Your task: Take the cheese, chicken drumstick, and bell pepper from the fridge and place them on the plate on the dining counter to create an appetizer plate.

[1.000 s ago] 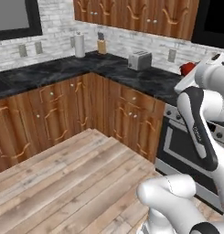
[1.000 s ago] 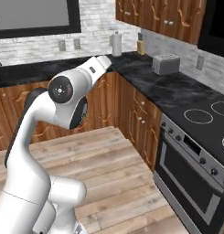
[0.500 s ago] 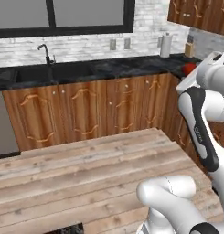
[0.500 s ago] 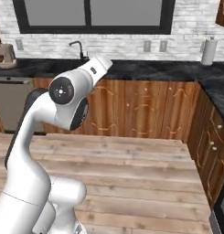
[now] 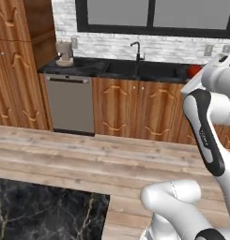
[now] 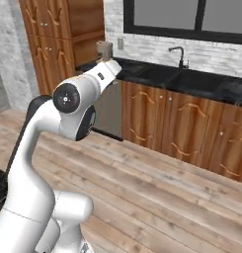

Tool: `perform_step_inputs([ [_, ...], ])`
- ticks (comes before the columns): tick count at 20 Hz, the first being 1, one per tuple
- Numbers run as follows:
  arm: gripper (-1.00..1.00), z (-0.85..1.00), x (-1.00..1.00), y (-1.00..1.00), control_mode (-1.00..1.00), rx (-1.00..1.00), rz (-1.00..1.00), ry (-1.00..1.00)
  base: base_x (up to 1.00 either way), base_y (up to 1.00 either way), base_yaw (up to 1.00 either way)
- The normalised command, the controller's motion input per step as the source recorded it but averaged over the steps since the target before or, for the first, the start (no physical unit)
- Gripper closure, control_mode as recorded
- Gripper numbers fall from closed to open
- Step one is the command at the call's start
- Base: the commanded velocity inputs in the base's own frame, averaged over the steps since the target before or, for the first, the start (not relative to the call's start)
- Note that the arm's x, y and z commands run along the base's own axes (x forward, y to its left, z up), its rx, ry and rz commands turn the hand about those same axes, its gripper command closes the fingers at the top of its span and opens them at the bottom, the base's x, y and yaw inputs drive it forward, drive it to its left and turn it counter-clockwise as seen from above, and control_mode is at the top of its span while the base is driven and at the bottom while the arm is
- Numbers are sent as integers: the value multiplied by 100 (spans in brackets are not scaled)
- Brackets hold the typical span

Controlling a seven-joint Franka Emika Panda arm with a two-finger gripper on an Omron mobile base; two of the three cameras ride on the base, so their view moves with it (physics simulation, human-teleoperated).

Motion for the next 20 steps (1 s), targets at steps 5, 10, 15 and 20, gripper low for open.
perform_step_inputs([
  [5, 100, 0, 0, 0, 100, 0, 0, 0, 58, -32, 59],
  [10, 100, 0, 0, 0, 100, 0, 0, 0, 97, -76, 52],
  [15, 100, 0, 0, 0, 100, 0, 0, 0, 100, -64, 48],
  [20, 100, 0, 0, 0, 100, 0, 0, 0, 100, -38, 47],
])
